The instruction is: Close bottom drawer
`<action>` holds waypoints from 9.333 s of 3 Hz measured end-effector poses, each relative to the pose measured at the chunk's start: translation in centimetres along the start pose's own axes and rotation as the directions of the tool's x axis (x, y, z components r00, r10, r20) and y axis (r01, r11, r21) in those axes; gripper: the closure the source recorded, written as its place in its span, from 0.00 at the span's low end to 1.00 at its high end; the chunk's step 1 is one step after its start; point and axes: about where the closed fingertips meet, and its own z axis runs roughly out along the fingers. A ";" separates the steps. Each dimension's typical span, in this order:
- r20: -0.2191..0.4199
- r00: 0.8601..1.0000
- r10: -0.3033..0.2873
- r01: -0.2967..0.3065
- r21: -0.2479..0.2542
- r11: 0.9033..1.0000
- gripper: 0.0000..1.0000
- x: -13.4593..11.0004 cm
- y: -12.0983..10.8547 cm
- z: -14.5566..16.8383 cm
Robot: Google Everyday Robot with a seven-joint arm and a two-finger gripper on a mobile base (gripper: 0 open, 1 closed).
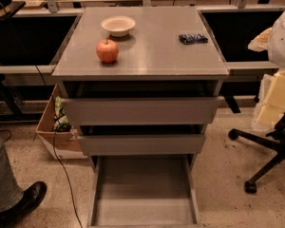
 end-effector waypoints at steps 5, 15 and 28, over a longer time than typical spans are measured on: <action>0.323 0.946 0.022 0.006 -0.087 0.996 0.00 -5.3 9.7 17.2; 0.740 0.672 0.028 0.009 -0.046 0.999 0.00 -18.4 15.9 35.7; 0.209 0.978 0.000 0.013 -0.061 0.998 0.00 11.4 20.2 69.3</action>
Offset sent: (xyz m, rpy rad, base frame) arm -0.0157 0.0236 -0.0854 0.1204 0.0254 -0.0183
